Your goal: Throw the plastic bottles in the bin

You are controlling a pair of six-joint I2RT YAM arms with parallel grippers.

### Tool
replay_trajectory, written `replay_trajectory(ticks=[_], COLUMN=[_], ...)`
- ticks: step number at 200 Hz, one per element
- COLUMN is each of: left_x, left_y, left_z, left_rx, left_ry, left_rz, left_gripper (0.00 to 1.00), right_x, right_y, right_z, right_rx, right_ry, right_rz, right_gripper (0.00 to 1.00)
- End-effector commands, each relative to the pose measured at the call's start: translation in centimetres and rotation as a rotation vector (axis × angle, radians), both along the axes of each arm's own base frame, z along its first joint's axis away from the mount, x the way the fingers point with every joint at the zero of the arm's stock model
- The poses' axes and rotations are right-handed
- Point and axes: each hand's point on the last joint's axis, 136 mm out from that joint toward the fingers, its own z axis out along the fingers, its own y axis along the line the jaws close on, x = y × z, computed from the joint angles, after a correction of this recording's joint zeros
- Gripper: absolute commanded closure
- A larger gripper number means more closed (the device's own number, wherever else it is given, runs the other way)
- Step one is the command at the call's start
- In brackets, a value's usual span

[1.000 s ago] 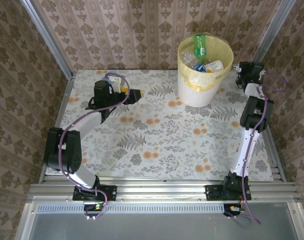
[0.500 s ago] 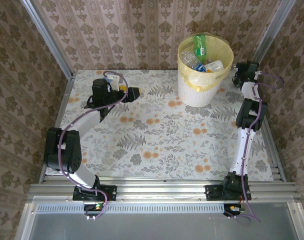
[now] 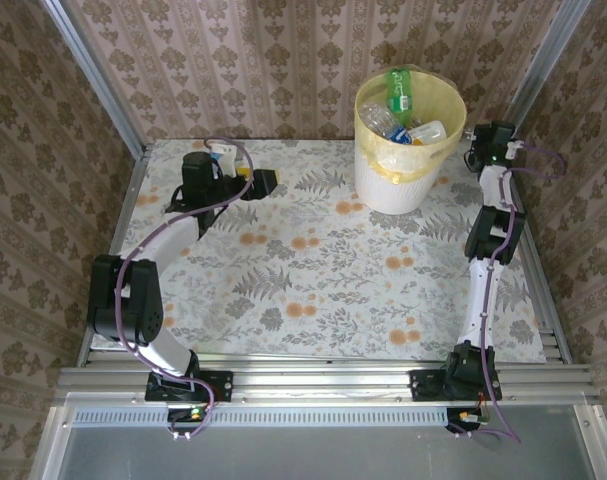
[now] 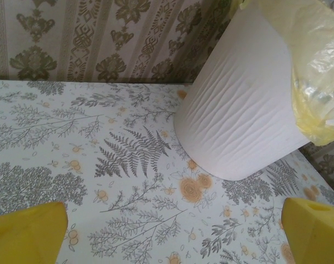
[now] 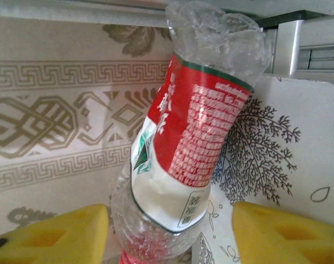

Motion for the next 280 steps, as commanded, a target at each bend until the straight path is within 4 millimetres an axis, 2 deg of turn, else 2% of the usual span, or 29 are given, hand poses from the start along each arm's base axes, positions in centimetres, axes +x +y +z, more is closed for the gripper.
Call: replay_trajectory(ticks=[1,41,88,95,111,147,219,247,280], left_x=[0.4,0.1,-0.4,-0.5,-0.7,-0.9,-2.0,-2.5,-3.3], left_y=[0.2,0.3,0.5,0.5,0.7,0.7,0.9,1.0,1.0], left_z=[0.6,1.3,1.8,1.9,2.0,2.5,3.4,3.8,4.4], left_rx=[0.018,0.024,0.023,0.025,0.027,0.022,0.004,-0.002,-0.013], left_ry=[-0.015,-0.031,-0.045,-0.048,-0.055,-0.068,-0.095,-0.103,-0.111], left_rz=[-0.006,-0.013,-0.011,-0.008,-0.002,-0.003,-0.007,-0.009,-0.013], left_gripper=[0.01,0.01,0.02,0.02,0.02,0.03,0.04,0.04,0.05], right_x=[-0.5,0.2,0.4,0.2,-0.2,-1.1,-4.4,-6.6,-10.3], right_y=[-0.7,-0.1,1.3,1.4,1.9,3.3,6.7,7.8,8.8], right_z=[-3.7,-3.0,-1.0,-0.2,0.8,4.8,7.9,9.3,10.1], right_rx=[0.027,0.020,-0.011,-0.018,-0.032,-0.107,-0.159,-0.194,-0.236], right_ry=[0.044,0.008,-0.027,-0.040,-0.054,-0.077,-0.051,-0.031,0.042], right_rz=[-0.048,-0.014,0.033,0.033,0.039,0.080,0.135,0.138,0.146], right_gripper=[0.48,0.76,0.89,0.90,0.92,0.95,1.00,1.00,1.00])
